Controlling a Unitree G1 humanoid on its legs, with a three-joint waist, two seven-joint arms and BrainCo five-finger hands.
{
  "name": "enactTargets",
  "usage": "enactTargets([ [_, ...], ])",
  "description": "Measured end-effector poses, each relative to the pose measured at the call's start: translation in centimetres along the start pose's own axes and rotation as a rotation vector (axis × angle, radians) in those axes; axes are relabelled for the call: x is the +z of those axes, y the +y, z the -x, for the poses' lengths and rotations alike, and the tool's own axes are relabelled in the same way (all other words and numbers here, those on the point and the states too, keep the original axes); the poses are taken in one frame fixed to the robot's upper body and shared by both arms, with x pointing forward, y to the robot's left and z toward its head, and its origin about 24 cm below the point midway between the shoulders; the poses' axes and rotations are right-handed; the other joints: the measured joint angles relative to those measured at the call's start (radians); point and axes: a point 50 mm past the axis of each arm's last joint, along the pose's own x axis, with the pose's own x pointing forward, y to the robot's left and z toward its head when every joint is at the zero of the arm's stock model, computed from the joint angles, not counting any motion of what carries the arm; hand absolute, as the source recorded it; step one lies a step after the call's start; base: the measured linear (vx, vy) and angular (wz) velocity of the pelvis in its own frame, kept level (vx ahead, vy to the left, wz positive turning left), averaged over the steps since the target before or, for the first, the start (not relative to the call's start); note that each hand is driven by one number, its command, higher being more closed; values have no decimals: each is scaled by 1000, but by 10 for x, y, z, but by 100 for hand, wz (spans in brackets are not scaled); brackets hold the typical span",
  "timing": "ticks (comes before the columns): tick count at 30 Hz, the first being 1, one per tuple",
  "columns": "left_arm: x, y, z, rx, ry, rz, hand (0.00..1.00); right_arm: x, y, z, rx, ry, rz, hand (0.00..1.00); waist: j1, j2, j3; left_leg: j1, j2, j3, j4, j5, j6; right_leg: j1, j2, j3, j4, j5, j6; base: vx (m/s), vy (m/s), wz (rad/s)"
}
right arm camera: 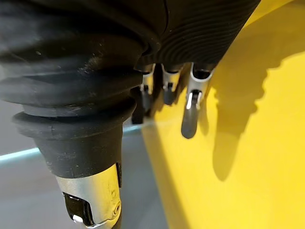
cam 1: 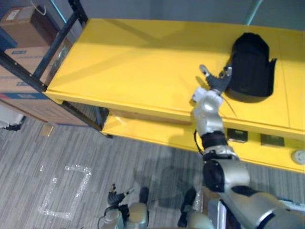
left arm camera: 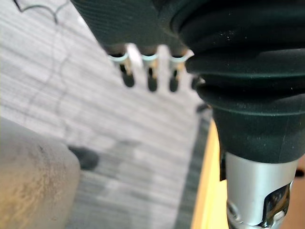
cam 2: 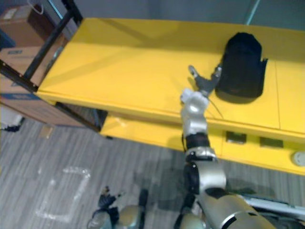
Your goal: Walk over and take plastic housings, then place them on the shelf
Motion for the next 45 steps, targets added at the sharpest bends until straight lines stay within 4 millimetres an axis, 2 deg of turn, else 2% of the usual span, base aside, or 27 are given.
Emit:
enactTargets([
  [5,-4,0,2,-1,11,-2,0,-10,-7,3,-14,23,11,0,-2,1,-31,0,1,0,-2,0,0,-1,1,0,0,1,0,0,0,0],
  [14,-5,-1,3,7,10,-16,0,-13,-9,5,-20,23,21,0,-3,-1,-35,1,1,1,-2,1,0,-1,1,2,0,7,-2,0,0,0],
  [18,-8,3,3,16,15,-42,0,-19,0,20,144,-18,88,0,-23,-12,-48,3,1,3,-5,1,0,-2,1,3,0,8,-2,3,1,-1],
  [20,-10,6,4,24,23,-44,0,-13,10,37,345,-96,116,0,-27,-17,-51,16,2,17,-14,1,0,0,1,12,0,8,-1,9,5,-14],
  [21,-12,7,4,30,28,-38,0,-11,11,41,391,-112,109,0,-27,-19,-57,16,2,22,-15,1,0,-2,1,16,0,8,-1,14,3,-14],
  [24,-19,14,7,52,49,-25,0,5,6,65,557,-233,37,0,-42,-36,-81,18,2,25,-20,1,0,-3,1,18,0,7,-1,7,1,-2],
  [25,-21,18,7,66,58,-13,0,14,-2,75,590,-284,-1,100,-50,-45,-86,21,2,27,-24,1,0,-2,1,19,0,7,-1,8,5,-6],
  [27,-24,24,7,81,67,-3,0,28,-23,88,607,-376,-35,100,-62,-61,-96,33,2,39,-34,0,0,-2,1,30,0,7,0,4,10,-14],
  [29,-27,33,8,92,71,-27,0,47,-61,99,568,-499,-6,100,-92,-83,-108,35,0,50,-35,-3,4,-6,0,41,0,6,2,-2,9,-14],
  [30,-27,35,8,92,71,-37,0,51,-72,100,548,-524,11,100,-98,-87,-111,35,0,53,-35,-4,5,-7,0,45,0,6,2,-11,3,-17],
  [31,-29,38,8,94,73,-46,0,57,-92,102,510,-565,61,100,-110,-90,-113,35,0,61,-35,-7,6,-8,0,56,-1,6,4,-19,2,-21],
  [32,-31,40,9,93,78,-53,0,61,-110,103,480,-591,116,100,-125,-89,-114,35,-2,71,-34,-9,8,-13,0,63,-1,5,5,-24,5,-24],
  [36,-36,38,11,62,97,-71,0,58,-149,103,386,-575,304,100,-154,-73,-126,29,-4,106,-37,-10,9,-51,1,101,0,13,8,6,0,-30],
  [39,-37,34,12,32,88,-101,0,45,-166,101,343,-522,420,100,-182,-51,-131,20,-6,113,-37,-10,9,-66,1,113,0,16,10,14,-4,-10],
  [45,-35,29,12,6,63,-111,0,32,-171,95,341,-459,468,100,-186,-34,-127,15,-7,116,-37,-11,10,-74,0,116,0,18,10,1,0,-1],
])
